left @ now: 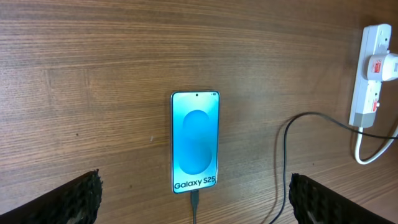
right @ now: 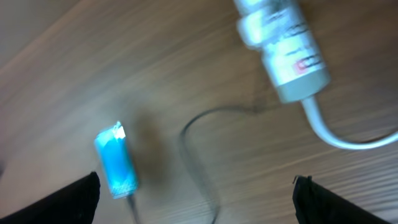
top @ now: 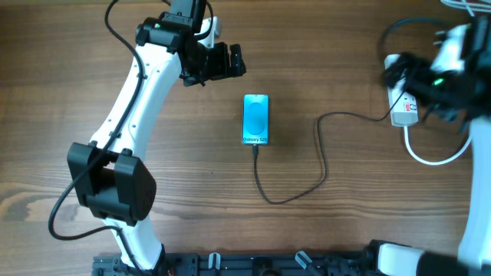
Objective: Plug charger to phone and switch on socket
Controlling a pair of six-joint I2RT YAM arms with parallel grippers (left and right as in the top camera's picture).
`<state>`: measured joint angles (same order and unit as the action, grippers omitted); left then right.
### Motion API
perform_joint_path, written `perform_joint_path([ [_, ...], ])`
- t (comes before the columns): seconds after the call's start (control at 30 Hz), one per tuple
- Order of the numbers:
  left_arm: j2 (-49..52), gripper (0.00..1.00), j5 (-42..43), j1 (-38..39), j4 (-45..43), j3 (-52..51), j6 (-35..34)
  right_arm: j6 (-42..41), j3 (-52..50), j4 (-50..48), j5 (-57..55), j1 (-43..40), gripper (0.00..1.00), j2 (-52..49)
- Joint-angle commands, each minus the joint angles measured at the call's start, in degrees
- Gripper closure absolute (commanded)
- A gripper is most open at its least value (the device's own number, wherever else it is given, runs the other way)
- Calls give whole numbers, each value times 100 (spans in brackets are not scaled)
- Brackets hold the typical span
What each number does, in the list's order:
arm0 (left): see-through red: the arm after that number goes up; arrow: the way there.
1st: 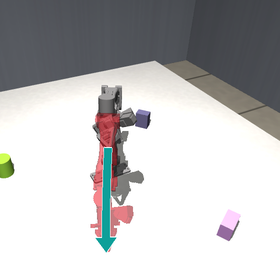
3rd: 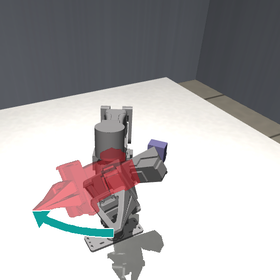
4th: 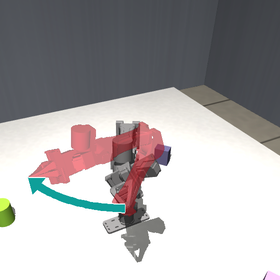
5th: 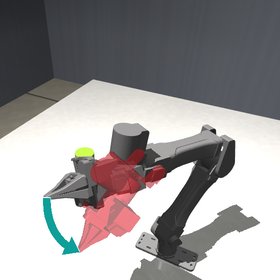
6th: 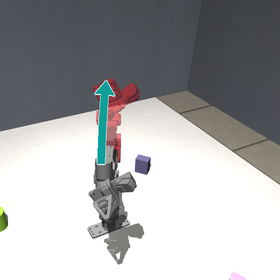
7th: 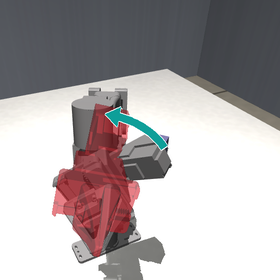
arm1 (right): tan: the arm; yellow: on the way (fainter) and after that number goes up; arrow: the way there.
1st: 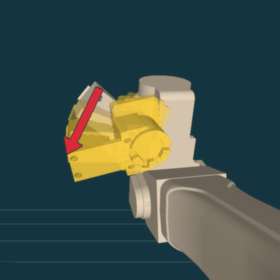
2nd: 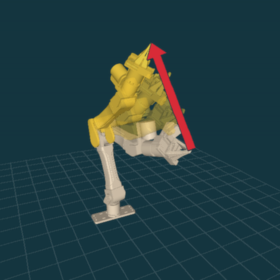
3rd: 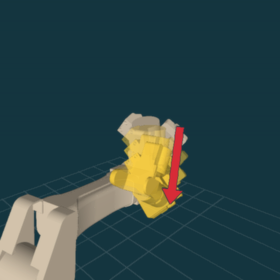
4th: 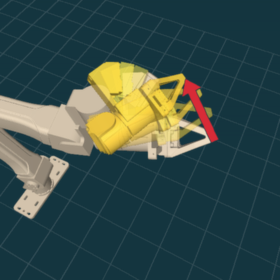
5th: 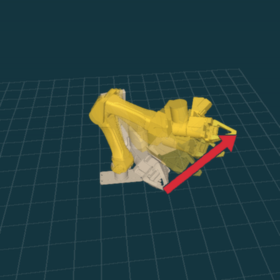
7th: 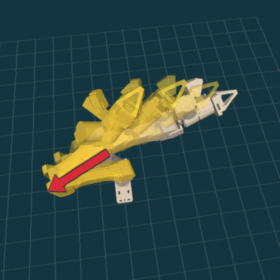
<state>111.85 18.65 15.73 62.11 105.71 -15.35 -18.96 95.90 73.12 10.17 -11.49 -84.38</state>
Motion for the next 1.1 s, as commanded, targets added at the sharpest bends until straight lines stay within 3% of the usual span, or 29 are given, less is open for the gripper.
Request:
perform_joint_path([
  [0.0, 44, 0, -33, -31, 9, 4, -9, 55, 46, -273, -452, -715, 0, -586],
  [0.3, 44, 0, -33, -31, 9, 4, -9, 79, 44, -1346, -1980, -1189, 0, -2157],
  [0.5, 44, 0, -33, -31, 9, 4, -7, 76, -24, -1572, -1908, -1283, 0, -2479],
  [0.63, 44, 0, -33, -31, 9, 4, -7, 570, -109, -1762, -1132, -1388, 0, -2966],
  [1.07, 44, 0, -33, -31, 9, 4, -9, 634, -116, -2566, -745, -1576, 0, -3908],
])
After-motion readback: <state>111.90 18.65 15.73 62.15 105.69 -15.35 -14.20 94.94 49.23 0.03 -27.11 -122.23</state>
